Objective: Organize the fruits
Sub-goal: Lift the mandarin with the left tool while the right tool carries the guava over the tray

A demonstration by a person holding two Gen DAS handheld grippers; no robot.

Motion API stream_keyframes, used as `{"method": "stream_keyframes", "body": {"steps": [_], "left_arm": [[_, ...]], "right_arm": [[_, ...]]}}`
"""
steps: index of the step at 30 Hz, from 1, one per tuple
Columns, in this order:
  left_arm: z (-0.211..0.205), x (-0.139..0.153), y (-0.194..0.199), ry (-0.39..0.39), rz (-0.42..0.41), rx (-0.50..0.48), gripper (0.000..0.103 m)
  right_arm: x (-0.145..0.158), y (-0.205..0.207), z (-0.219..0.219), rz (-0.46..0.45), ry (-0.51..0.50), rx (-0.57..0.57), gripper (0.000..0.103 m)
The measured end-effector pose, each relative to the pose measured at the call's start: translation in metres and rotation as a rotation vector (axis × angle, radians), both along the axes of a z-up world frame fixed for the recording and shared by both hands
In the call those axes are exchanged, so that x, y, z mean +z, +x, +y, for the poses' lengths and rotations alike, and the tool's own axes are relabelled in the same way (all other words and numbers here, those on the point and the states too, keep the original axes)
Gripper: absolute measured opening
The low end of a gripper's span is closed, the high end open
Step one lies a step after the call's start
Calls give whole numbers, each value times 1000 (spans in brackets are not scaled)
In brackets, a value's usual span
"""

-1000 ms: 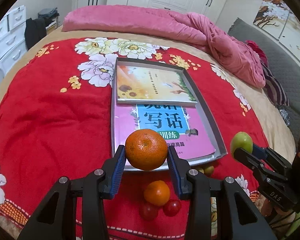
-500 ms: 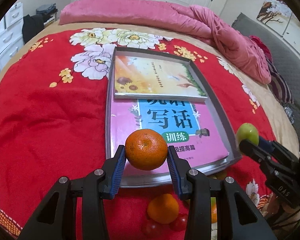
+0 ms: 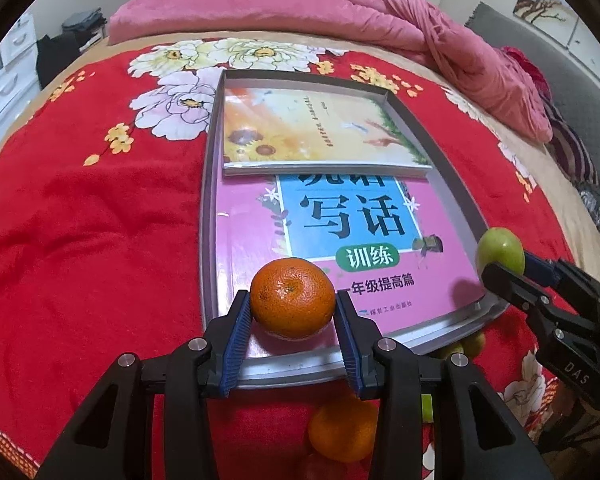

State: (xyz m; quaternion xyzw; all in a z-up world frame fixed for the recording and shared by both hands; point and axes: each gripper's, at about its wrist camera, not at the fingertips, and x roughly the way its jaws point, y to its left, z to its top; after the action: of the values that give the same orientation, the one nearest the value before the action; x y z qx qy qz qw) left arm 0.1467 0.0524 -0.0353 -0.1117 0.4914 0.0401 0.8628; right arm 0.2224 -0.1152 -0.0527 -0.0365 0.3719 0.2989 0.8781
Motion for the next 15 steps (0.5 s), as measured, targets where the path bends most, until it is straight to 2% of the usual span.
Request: {"method": "stream_keyframes", "body": {"steps": [15], "left_arm": [[-1, -3, -1, 1, 1, -10, 43]], "right_arm": [[-14, 6, 11, 20, -59, 10, 41]]}}
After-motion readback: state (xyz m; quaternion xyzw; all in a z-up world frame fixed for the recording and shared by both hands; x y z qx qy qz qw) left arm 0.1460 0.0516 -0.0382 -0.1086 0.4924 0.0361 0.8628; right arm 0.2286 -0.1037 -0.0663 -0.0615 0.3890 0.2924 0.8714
